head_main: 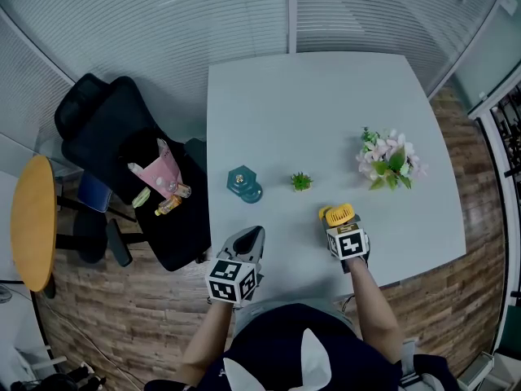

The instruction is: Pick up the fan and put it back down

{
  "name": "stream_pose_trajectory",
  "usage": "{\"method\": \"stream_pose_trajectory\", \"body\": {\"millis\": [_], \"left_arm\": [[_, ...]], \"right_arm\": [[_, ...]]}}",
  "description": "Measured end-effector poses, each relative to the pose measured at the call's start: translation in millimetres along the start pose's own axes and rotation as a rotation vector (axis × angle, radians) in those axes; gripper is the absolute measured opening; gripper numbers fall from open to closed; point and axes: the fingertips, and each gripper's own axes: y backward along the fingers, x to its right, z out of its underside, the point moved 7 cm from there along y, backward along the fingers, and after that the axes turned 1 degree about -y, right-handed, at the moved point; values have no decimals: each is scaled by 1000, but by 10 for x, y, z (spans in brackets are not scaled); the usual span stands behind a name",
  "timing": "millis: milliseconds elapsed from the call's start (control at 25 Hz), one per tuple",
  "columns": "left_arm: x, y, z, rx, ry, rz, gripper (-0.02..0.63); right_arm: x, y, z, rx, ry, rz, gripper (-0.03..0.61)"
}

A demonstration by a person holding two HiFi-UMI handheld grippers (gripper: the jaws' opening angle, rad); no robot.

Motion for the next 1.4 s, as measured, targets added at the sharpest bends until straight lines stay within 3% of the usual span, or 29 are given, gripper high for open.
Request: {"method": "stream_pose_trajectory", "body": {"millis": [560, 920, 1040, 1400], "left_arm": [[24, -38, 30, -16, -2, 7, 21], [93, -59, 31, -20, -15, 29, 21], [123, -60, 19, -18, -22, 38, 21], [135, -45, -23, 4, -22, 44, 21]], "right_arm": [[-34, -117, 74, 41, 36, 21, 178], [-13, -137, 107, 69, -16, -11, 187], [-6, -151, 127, 51, -38, -21, 273], [-43, 69, 156, 78, -69, -19, 244]]}}
